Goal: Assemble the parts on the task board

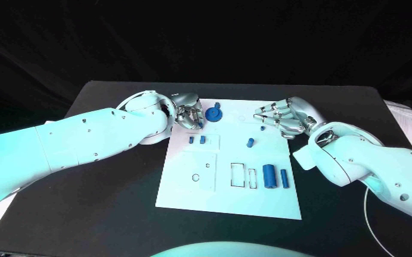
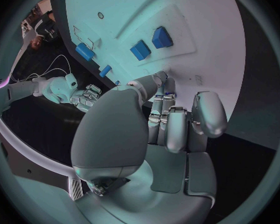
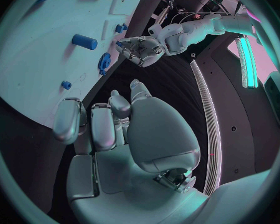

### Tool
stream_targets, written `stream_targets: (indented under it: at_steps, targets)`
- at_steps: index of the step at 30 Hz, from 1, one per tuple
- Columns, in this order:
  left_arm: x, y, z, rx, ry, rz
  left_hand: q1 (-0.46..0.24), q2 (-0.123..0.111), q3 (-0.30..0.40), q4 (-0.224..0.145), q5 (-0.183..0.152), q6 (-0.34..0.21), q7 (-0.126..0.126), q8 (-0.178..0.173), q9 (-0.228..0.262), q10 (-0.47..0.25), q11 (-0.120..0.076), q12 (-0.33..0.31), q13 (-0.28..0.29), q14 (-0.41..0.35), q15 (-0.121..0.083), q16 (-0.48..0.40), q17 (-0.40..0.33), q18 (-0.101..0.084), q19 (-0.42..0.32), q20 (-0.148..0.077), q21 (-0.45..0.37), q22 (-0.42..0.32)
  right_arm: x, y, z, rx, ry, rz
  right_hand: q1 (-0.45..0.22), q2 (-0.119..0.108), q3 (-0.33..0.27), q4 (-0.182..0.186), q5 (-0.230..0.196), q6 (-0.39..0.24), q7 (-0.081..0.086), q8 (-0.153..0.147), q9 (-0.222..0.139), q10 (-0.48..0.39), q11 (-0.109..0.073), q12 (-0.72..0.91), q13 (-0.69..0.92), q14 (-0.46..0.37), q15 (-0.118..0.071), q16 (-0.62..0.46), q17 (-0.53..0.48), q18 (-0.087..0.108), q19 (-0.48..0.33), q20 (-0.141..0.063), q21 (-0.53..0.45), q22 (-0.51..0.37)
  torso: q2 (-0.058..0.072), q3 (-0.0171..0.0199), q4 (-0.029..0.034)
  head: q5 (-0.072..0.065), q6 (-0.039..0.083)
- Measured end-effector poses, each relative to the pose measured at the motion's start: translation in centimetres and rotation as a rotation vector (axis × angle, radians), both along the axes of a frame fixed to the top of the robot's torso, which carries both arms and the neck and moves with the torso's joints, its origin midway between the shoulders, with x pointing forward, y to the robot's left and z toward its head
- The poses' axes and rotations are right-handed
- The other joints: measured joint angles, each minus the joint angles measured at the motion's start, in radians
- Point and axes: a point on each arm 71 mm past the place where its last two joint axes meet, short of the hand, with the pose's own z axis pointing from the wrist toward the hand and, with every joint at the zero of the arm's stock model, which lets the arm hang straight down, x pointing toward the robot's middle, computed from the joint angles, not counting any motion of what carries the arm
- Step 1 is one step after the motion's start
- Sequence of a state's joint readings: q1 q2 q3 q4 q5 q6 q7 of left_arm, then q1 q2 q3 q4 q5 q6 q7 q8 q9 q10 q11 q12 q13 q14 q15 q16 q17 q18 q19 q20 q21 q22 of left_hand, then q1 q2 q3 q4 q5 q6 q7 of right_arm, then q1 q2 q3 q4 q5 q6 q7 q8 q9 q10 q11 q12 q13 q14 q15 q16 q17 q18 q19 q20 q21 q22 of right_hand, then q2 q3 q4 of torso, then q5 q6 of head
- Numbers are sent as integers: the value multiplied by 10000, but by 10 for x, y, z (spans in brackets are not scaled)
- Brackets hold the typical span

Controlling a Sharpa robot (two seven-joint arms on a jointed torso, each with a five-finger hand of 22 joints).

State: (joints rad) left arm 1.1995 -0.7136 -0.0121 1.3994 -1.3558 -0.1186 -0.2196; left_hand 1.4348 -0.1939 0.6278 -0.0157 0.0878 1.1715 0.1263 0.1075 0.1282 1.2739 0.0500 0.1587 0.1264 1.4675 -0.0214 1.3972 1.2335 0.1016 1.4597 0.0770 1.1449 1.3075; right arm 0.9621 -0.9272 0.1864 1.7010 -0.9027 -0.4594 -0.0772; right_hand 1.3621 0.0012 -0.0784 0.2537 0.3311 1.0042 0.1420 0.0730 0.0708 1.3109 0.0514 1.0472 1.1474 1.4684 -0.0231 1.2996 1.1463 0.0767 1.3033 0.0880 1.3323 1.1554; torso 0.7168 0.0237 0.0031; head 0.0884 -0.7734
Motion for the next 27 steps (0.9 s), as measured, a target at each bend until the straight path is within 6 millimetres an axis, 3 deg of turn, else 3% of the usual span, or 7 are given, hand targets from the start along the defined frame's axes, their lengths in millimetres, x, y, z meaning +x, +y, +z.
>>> stream_targets:
  at_steps: [27]
  targets:
    - [1, -2, -2, 183, 243, -125, -42, -41, -84, -27, -36, -1, -1, -2, 5, -1, 0, -41, 35, 0, 0, 0, -87, 0, 0, 0, -42, -1, 0, 0, 0, 12, -3, 10, 0, 0, 0, 0, 40, 0, 0, 0, 0, 0, 0, 0, 0, 0, 0, 0, 0, 0, 0, 0, 0, 0, -2, 3, 4, -5, -53]
